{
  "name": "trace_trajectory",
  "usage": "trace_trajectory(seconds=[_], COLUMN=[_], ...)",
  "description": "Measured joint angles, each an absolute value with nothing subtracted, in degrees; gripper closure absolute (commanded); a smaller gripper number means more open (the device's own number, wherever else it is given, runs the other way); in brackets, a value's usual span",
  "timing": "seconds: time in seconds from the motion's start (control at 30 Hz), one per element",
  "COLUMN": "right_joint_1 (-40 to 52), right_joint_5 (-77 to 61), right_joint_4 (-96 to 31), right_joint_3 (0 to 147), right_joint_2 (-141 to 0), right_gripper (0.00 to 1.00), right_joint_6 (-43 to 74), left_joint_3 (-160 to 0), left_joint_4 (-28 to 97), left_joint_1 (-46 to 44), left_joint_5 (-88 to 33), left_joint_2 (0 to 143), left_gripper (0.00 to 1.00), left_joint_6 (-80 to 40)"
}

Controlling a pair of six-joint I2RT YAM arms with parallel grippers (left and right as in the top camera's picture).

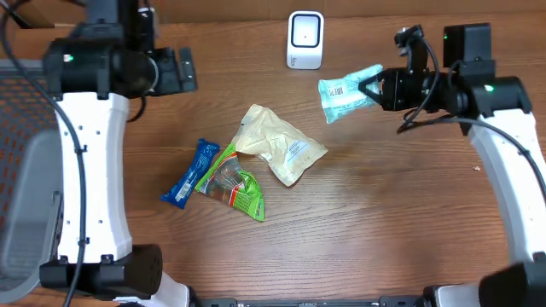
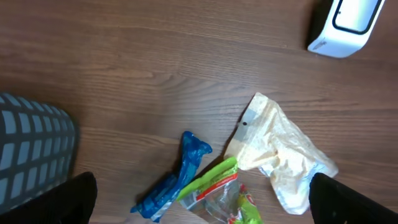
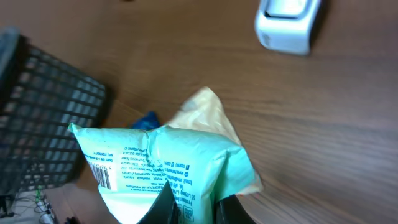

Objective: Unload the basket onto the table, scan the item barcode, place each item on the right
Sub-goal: 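Hold the pouch barcode up in front of the white scanner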

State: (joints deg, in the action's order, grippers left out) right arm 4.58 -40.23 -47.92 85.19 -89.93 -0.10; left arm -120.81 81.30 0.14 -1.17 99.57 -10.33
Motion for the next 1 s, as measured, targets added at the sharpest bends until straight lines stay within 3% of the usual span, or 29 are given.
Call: trace_trajectory(seconds=[0.4,0.63,0.8,1.0], right_joint_1=[14.1,26.2,29.4,29.4], right_joint_5=[-32.3,-9.0,9.6,22.7], right_joint_4=[-45.2,-38.4,-30.9,-13.6], right_joint_3=[85.2,85.2,85.2,84.9], right_joint_2=[-86.3,-86.4,-89.6,-103.9], right_gripper=[0.96,0.96,0.96,0.96], right_joint_6=[8.6,10.0,0.4,-25.5], left_joint_3=[-120.8,-120.8,-120.8,-120.8], left_joint_4=[81.8,81.8,81.8,81.8], left_joint_1=[2.6,2.6,2.6,2.6], left_joint_5=[-6.2,-6.3,-6.3,-6.5], left_joint_2=[99.6,99.6,99.6,99.6], left_gripper=[0.0,0.0,0.0,0.0], left_joint_6=[-11.7,-11.7,-11.7,-11.7])
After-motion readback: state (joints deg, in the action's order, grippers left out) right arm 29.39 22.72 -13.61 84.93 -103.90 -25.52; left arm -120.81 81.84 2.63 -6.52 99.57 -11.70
